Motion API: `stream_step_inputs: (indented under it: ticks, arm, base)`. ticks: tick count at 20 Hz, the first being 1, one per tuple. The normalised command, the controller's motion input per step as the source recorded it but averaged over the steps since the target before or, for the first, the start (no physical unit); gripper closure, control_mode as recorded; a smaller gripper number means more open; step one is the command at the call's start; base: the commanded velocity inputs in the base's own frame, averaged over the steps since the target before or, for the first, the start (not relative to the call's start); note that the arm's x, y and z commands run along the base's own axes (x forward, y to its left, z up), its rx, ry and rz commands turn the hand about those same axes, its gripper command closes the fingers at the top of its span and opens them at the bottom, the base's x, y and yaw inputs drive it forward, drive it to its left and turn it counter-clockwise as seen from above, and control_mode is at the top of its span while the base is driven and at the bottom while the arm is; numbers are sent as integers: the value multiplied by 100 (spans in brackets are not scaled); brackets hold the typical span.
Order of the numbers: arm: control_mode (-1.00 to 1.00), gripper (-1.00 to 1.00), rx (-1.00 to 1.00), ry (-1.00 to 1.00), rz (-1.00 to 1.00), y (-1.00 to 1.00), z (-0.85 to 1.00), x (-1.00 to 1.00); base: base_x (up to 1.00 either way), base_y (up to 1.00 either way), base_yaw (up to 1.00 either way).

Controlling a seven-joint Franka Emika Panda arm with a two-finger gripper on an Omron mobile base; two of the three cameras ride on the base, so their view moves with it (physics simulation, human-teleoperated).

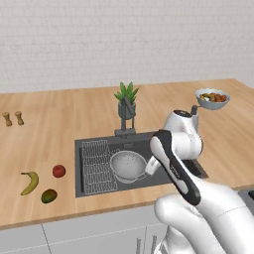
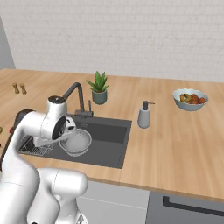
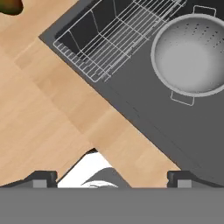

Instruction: Put the colander in the sink, put the banana, apple, mango in the colander, and turn on the sink faucet and pour water over the colander.

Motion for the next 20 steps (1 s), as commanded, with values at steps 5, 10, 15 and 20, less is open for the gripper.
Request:
stream_step_inputs:
  ticks: [5, 10, 15, 20]
  arm:
    - [-100, -100, 0, -1, -38, 70, 48, -29]
    - [-100, -100, 0, 0, 0, 56, 23, -14]
    - [-100, -100, 0, 1, 0, 69, 33, 7]
    - [-100, -100, 0, 7, -1, 75, 18, 4]
  base:
    - [0, 0, 0]
    - [0, 0, 0]
    - [0, 0, 0]
    - [0, 0, 0]
